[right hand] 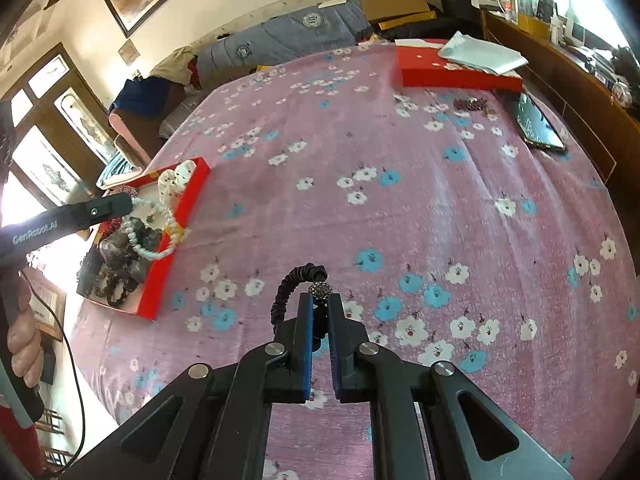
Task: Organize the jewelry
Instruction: 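Carry the white bead bracelet with the left gripper while the right carries the hair tie toward the tray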
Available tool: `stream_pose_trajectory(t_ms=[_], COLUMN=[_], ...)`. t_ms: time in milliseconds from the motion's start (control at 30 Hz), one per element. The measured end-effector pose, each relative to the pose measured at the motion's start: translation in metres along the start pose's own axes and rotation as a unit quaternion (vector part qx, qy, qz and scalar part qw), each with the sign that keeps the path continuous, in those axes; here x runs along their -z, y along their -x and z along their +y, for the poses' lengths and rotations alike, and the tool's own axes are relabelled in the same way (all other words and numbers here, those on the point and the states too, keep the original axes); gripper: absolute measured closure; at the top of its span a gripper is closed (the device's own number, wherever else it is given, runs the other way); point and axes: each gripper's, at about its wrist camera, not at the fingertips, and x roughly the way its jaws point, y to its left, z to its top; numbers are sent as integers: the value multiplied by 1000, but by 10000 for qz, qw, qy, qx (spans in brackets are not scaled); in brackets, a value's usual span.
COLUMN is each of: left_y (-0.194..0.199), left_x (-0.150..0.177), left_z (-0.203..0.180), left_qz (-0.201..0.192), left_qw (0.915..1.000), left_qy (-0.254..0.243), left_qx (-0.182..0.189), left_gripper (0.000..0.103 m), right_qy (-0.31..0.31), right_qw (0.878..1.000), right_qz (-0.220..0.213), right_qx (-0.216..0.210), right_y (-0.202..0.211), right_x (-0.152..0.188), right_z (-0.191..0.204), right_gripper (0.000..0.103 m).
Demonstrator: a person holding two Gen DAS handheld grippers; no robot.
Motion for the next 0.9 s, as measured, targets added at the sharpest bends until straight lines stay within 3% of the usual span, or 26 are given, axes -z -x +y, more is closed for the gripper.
stream_pose_trajectory(t_ms=[900], left_y=[77], left_x=[14], left_z=[86], left_qz=[-580], left_qw=[9951], left_qy=[252], left_qx=[-754], left_gripper=[98], right_qy=[528], right_qw=[9978], right_qz=[-308], right_qx=[-242], right_y=[9], right_x=[-20], right_z=[96], right_gripper=[95])
